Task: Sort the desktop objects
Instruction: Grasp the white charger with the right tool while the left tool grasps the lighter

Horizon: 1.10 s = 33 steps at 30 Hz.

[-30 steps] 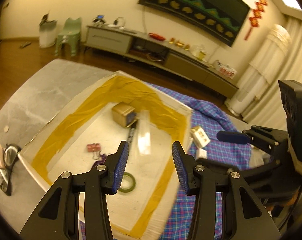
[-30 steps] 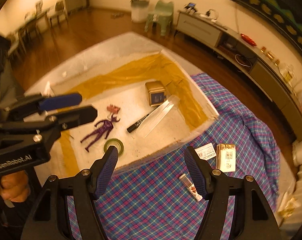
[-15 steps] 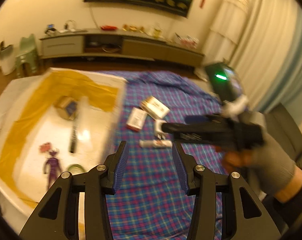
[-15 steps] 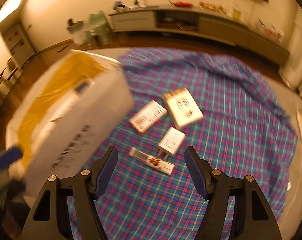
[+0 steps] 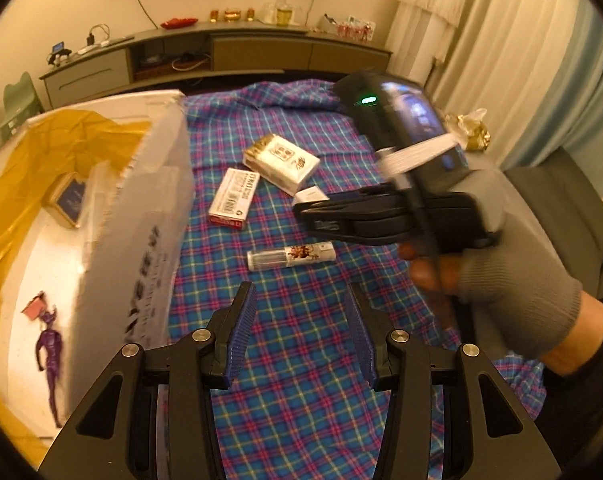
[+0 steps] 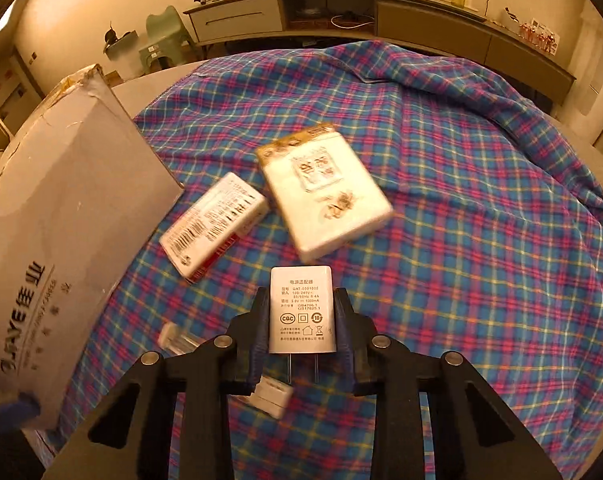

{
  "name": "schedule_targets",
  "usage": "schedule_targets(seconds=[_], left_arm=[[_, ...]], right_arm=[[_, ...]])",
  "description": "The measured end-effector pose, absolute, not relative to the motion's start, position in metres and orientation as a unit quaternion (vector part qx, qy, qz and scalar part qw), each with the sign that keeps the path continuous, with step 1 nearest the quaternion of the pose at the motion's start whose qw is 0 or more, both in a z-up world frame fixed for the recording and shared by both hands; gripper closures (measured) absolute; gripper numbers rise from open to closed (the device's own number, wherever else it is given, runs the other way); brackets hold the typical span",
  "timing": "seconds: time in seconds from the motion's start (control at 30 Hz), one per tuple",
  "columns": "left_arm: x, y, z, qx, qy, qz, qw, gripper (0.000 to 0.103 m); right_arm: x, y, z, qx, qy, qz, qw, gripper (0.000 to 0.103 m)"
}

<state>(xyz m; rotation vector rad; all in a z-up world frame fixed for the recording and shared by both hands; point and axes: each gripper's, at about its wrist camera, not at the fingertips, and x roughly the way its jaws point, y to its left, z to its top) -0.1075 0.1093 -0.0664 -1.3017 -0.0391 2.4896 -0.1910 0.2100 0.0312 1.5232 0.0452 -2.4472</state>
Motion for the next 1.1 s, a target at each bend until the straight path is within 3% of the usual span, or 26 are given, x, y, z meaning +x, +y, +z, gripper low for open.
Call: schedule_targets(seconds=[0.43,0.57,0.77,0.87,1.1], left_arm=[[-0.147,0.150,-0.111,-0.450,0.091,0.874,0.160,0.054],[-0.157,0.146,-0.114,-0.437,0.095,0.881,0.156,0.054],[-0.159,0.154,-0.129,-0.450,0.113,0.869,0.170,0.045],[-0.150,0.166,-0.124,-0.489,0.100,0.834,0.236,0.047],[-0.154,0.165,-0.115,-0.422,0.147,0.879,0.169,0.048]], right_arm=[[-0.111,0.287,0.059,0.520,-0.062,-0.831,0.187,0.071],[-0.106,0.289,0.063,0.515,-0.074,-0.829,0.202,0.071],[-0.109,0.292,0.061,0.519,-0.083,-0.825,0.209,0.071],[-0.109,0.293,0.062,0.519,-0.080,-0.825,0.210,0.071],[-0.107,0.294,0.063,0.516,-0.085,-0.827,0.209,0.071]])
